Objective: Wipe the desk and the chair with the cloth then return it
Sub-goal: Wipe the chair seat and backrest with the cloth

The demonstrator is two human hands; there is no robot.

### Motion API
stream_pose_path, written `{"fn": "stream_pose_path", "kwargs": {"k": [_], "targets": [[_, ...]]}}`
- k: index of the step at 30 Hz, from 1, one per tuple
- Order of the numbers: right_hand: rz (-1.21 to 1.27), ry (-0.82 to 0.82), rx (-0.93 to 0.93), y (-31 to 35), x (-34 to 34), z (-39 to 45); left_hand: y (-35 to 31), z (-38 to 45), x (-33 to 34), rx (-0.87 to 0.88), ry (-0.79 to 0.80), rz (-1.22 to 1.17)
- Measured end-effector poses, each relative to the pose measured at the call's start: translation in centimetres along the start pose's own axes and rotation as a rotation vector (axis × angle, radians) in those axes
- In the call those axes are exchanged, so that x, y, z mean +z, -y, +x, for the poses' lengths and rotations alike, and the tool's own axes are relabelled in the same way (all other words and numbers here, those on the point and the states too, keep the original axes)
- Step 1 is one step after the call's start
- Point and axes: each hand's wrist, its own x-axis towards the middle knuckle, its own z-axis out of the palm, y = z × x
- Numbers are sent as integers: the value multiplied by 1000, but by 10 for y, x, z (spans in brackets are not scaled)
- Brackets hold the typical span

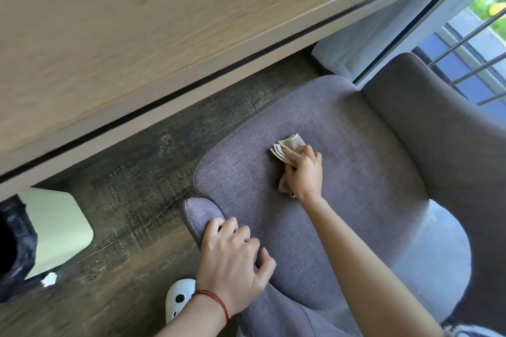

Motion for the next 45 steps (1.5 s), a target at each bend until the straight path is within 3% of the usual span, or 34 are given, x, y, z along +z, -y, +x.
{"fn": "stream_pose_path", "kwargs": {"k": [4,9,13,16,19,21,24,26,29,34,38,43,45], "targets": [[138,249,-98,0,-15,-22,-1,0,-4,-7,20,9],[257,-22,18,-7,-40,5,-3,1,-4,-17,-10,-27],[11,67,121,2,-7,-1,-2,0,1,-6,5,-27],[-82,104,22,13,19,-40,-1,-1,0,-8,21,-4],[203,242,82,9,1,-54,-2,0,-4,-16,54,10],[343,243,121,2,-25,-46,-3,1,-6,-18,55,-3],[1022,198,442,-9,-67,-36,-3,2,-7,-34,71,14],[1471,251,637,-18,-86,-34,-5,4,-10,-63,118,50],[1781,367,821,-22,-100,-40,-6,6,-16,-97,219,43],[1839,430,773,9,-138,-57,-25,2,-47,-77,252,-144],[1817,388,655,33,-194,-89,-71,-19,-98,-157,240,-456],[1882,418,709,46,-282,-133,-148,-68,-137,42,390,-537],[1757,349,684,44,-317,-152,-181,-96,-141,182,462,-596]]}}
